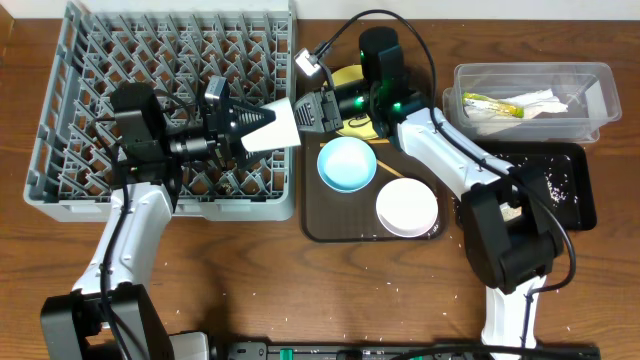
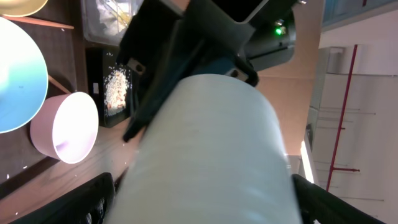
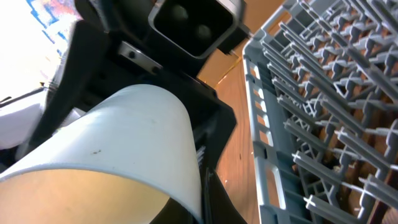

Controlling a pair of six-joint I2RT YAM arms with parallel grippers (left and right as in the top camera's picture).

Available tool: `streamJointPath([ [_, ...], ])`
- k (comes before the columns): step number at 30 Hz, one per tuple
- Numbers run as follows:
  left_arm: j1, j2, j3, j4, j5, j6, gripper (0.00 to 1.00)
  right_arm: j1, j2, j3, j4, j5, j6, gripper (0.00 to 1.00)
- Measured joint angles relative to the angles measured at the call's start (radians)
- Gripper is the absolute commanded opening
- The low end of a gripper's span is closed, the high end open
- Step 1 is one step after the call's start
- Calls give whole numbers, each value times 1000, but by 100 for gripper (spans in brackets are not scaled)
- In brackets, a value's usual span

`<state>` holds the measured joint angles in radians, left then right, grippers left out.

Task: Sort waste into correct bins and load items into the dishwasher
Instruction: 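Move the white cup left and hand it to the left gripper, then release the cup from the right gripper and retract the right arm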

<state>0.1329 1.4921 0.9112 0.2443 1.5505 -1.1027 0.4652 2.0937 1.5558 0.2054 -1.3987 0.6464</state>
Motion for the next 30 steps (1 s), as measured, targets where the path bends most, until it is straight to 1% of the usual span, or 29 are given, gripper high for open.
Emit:
streamJointPath([
  [3,0,0,0,0,0,0,83,0,20,0,-28,-8,-2,1],
  [4,0,0,0,-3,-2,0,79,0,24,0,-29,-12,-1,1],
  [6,0,3,0,-9,-4,0,68,0,25,0,-29,-15,-2,1],
  [9,0,5,-2,-8,-4,6,56,-1,25,4,-29,-19,4,1],
  [10,0,5,-3,-8,-5,6,53,-3,25,4,-29,-20,8,4],
  [13,-3,6,-3,-8,-9,5,42,-6,25,6,-27,-23,11,21],
  [14,-3,6,-3,-6,-8,3,36,-6,25,6,-29,-20,11,34],
  [16,-3,6,-3,1,-6,2,32,-8,27,5,-28,-16,3,39],
  [19,-3,6,-3,48,-4,2,32,-16,27,4,-6,-14,11,46],
  [20,-3,6,-3,74,-4,-1,31,-26,27,4,13,-14,18,51],
  [21,-3,6,-3,111,-4,-7,24,-35,27,4,24,-13,21,58],
  [22,-3,6,-3,148,-3,-13,19,-46,27,4,30,-12,22,66],
  [23,-2,6,-3,190,-4,-19,15,-59,27,4,31,-7,28,71],
  [24,2,6,-3,243,-8,-24,14,-74,27,4,29,0,32,78],
  [26,20,3,-2,300,-24,-27,11,-132,27,4,27,26,32,85],
  [30,65,4,-2,303,-108,-28,8,-244,27,4,16,92,46,95],
])
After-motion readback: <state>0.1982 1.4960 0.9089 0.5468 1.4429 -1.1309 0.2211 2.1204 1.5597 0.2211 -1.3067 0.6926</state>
